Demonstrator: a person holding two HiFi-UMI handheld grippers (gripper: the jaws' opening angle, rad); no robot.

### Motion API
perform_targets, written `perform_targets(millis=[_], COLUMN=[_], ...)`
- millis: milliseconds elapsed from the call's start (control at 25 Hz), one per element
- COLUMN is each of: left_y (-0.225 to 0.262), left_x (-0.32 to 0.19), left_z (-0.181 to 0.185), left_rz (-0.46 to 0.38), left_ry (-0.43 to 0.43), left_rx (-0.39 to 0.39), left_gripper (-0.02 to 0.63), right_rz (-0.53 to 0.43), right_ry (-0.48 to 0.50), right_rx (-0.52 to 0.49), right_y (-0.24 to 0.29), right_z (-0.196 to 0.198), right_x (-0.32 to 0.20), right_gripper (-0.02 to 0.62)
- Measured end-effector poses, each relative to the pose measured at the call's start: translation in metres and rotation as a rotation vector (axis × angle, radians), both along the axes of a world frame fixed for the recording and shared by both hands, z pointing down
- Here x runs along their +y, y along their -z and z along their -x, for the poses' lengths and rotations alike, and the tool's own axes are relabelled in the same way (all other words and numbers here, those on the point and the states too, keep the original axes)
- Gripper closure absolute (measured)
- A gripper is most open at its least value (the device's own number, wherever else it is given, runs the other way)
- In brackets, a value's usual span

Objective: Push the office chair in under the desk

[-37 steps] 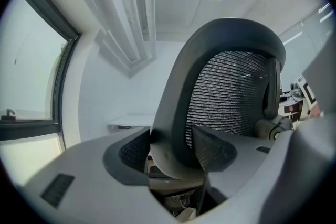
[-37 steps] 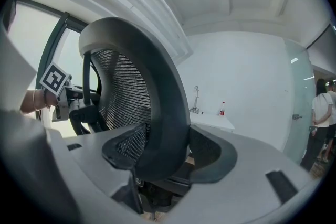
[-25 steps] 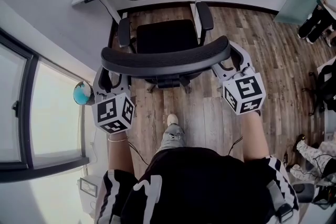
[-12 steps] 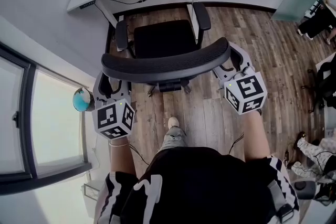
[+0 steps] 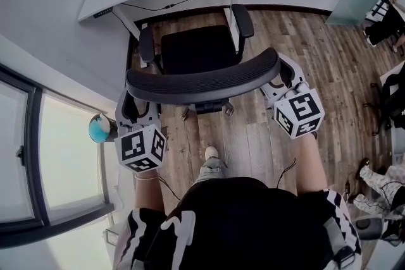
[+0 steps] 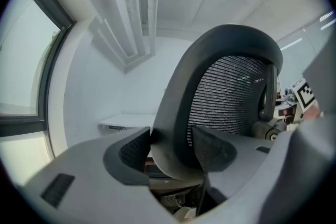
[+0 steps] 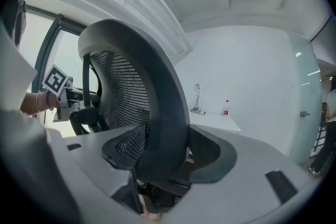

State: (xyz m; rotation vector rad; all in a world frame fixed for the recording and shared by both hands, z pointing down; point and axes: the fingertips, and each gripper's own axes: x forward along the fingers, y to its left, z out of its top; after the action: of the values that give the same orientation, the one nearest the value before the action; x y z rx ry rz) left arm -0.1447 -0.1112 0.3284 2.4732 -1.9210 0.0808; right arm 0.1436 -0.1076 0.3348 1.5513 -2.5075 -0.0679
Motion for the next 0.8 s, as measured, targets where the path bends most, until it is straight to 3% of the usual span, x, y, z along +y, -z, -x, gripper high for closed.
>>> perform_targets(millis=[800], left_y=[0.004], left_x=[-0.054], left_z=[0.007], left_rz=[0.000], left_ry=[-0.043], left_rx=[0.030], left_gripper=[0.365], right_rz=[0.006], right_ry=[-0.001], right_rx=[-0.002], right_y=[0.002], right_z=[0.006], right_x=[-0.053], right_gripper=[0.339])
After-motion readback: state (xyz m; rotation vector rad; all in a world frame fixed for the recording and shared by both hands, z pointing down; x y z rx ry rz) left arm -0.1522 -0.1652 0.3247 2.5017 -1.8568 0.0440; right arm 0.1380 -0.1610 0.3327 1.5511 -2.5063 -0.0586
